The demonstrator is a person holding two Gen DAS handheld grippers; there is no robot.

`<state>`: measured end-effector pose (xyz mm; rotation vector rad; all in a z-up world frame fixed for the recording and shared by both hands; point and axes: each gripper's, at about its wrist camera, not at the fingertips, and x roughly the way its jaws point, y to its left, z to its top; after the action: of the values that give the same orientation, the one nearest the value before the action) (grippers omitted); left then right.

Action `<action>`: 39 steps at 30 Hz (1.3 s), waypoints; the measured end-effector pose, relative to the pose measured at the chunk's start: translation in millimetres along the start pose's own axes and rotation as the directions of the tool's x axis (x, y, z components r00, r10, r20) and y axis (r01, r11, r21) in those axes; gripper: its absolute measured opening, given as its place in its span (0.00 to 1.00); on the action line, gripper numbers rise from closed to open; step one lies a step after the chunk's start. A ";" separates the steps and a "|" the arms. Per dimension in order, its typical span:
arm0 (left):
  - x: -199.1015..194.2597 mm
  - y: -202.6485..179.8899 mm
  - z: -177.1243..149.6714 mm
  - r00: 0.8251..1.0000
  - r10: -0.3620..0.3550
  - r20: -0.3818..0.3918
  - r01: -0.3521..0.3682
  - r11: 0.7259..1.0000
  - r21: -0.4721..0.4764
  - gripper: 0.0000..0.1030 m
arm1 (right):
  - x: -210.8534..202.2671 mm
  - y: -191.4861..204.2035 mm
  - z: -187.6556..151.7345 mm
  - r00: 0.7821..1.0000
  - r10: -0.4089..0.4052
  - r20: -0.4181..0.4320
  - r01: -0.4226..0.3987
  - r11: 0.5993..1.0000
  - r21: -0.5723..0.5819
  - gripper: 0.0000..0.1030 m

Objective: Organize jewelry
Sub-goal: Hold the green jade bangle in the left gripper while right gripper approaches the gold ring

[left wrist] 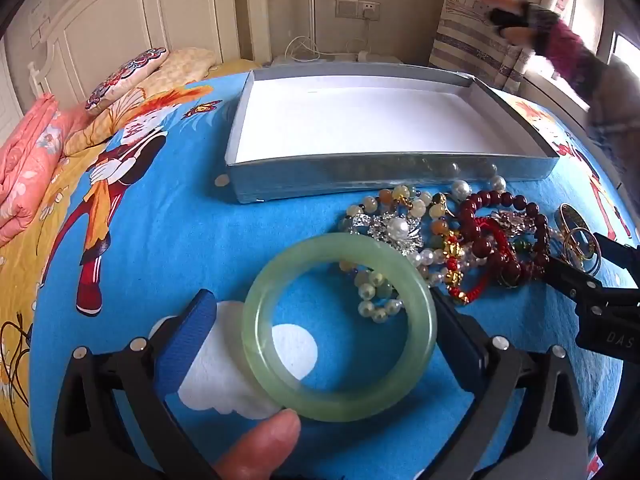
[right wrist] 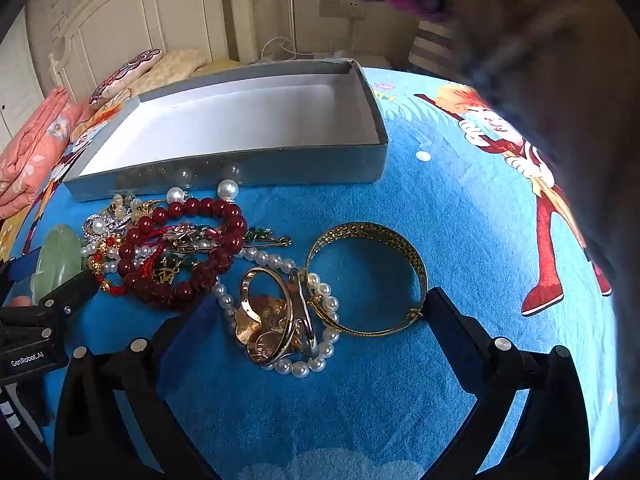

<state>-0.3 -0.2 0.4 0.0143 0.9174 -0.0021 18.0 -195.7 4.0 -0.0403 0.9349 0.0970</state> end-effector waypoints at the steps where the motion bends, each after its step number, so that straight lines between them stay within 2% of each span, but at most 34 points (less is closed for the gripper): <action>1: -0.1 0.1 -0.1 1.000 -0.003 0.002 0.003 1.000 -0.002 0.98 | -0.1 0.1 -0.1 1.000 -0.002 0.001 0.002 1.000 -0.001 0.96; 39: 0.3 0.2 0.0 1.000 -0.003 -0.007 0.003 1.000 -0.002 0.98 | 0.1 -0.3 0.0 1.000 -0.001 -0.007 0.001 1.000 -0.001 0.96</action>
<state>-0.1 -0.1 0.2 0.0108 0.9244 -0.0039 18.1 -196.0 3.9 -0.0421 0.9418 0.0963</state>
